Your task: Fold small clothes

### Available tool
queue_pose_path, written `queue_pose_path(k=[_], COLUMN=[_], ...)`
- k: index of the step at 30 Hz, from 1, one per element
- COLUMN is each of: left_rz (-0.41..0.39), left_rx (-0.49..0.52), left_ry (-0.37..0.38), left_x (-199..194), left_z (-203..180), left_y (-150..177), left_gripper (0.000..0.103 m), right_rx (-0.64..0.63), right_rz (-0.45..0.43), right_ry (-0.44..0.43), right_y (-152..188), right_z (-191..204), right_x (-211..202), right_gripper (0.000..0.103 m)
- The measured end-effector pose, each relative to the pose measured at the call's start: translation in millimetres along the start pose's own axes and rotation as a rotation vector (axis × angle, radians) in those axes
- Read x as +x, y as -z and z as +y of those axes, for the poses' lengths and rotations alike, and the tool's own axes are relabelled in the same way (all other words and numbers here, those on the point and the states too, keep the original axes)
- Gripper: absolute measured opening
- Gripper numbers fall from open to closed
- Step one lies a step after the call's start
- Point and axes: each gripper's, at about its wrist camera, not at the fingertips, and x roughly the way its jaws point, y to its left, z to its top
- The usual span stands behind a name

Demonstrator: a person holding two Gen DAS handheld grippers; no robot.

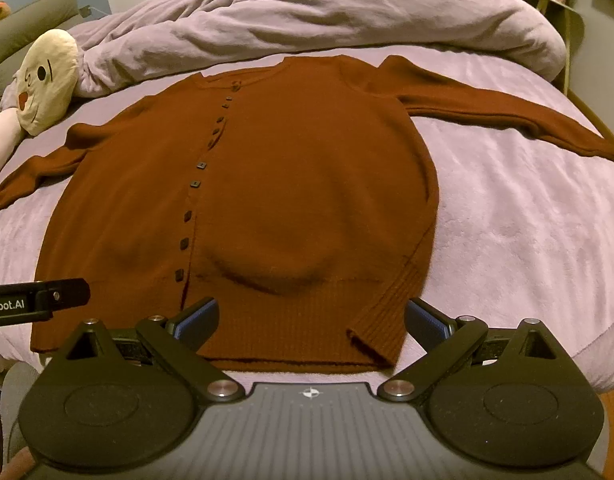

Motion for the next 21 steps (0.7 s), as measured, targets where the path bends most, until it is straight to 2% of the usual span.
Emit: queue_pose_path(k=[21], left_rz=[0.008], left_rx=[-0.032], left_ry=[0.039], left_x=[0.5], left_z=[3.0], left_y=[0.6], left_gripper=[0.103], right_rx=[-0.002], right_rz=[-0.016], right_ry=[-0.025], right_y=[0.7], right_z=[1.3], right_x=[-1.4], right_gripper=[0.099])
